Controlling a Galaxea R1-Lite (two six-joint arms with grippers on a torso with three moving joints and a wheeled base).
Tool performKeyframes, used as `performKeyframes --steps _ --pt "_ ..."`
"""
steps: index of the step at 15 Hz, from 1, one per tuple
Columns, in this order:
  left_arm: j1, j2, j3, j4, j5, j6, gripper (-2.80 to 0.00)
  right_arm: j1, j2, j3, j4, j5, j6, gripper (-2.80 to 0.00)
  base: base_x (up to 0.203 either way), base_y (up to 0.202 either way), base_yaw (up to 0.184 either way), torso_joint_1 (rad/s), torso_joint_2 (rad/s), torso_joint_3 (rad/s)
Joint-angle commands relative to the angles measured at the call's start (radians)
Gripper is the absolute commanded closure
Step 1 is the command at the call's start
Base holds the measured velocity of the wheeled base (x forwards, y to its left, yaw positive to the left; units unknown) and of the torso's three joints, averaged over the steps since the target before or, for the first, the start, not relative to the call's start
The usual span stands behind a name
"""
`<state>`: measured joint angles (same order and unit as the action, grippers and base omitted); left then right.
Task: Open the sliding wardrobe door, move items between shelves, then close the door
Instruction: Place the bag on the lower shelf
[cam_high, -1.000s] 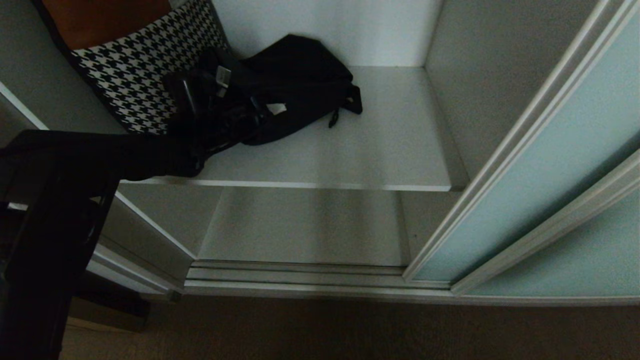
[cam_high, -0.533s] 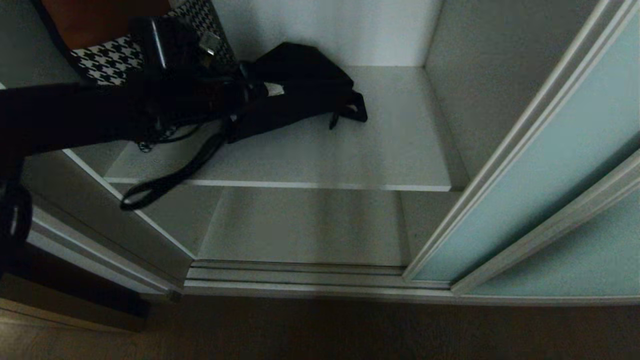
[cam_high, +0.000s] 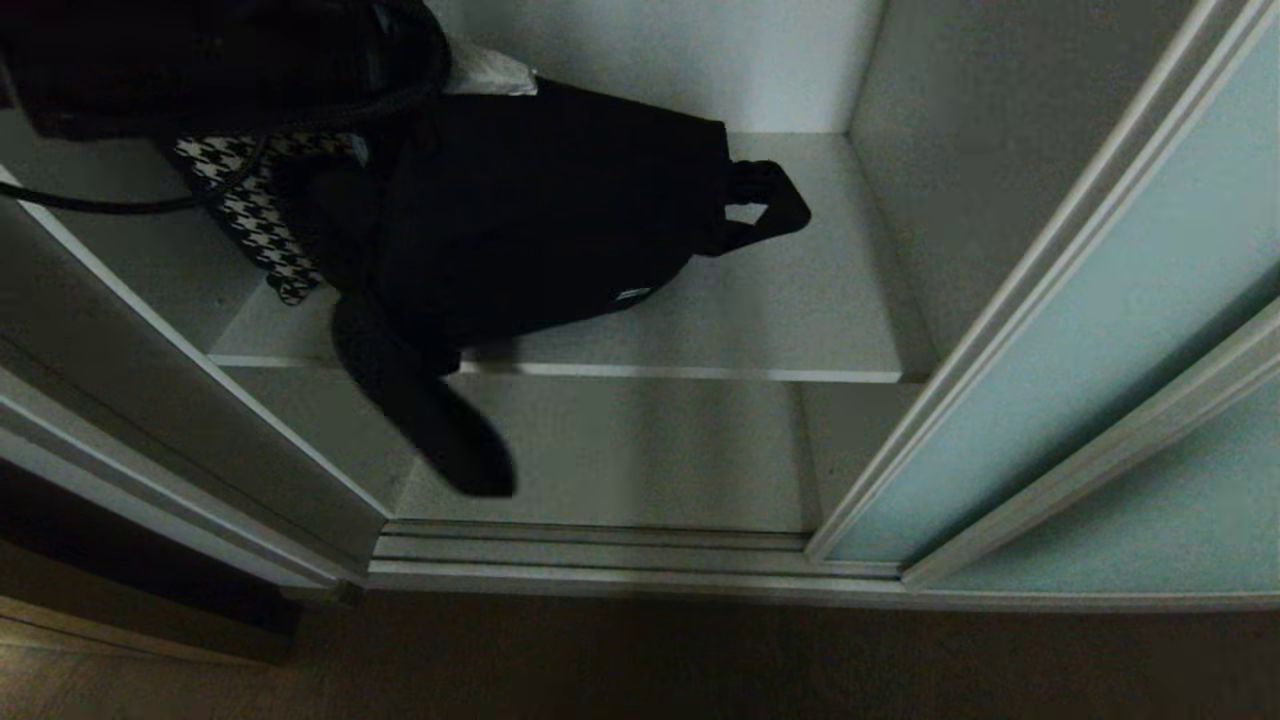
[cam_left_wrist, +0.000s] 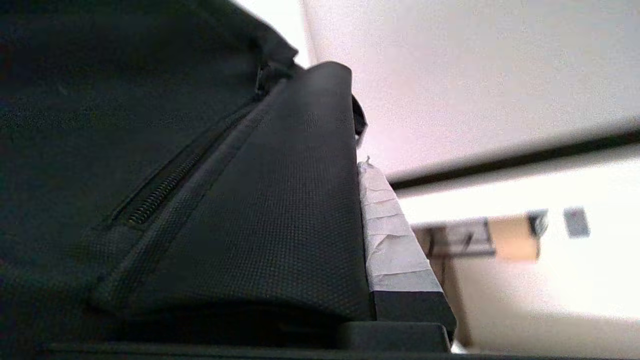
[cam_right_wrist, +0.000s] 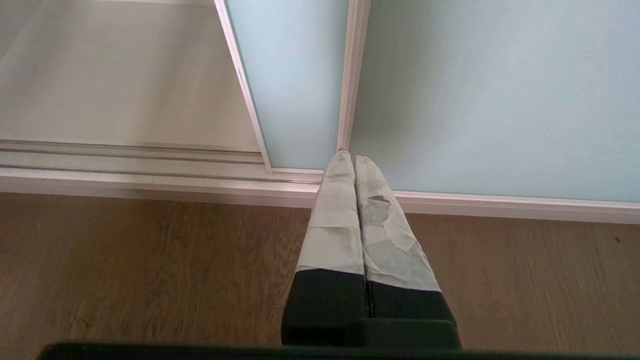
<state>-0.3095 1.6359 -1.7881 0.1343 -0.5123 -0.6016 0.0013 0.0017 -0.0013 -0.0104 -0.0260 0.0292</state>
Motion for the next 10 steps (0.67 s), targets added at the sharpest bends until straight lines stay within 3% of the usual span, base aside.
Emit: performKeyframes --steps 1,10 --pt "-0.007 -0.143 0.05 0.041 -0.003 0.016 0.0 0.0 0.001 0.0 0.0 0.0 0.0 0.0 0.0 0.0 0.0 0.0 0.0 0.0" --pt "-0.006 -0.586 0.269 0.406 -0.001 0.098 0.0 0.0 0.001 0.0 -0.001 0.0 0.0 0.0 0.0 0.0 0.0 0.0 0.0 0.0"
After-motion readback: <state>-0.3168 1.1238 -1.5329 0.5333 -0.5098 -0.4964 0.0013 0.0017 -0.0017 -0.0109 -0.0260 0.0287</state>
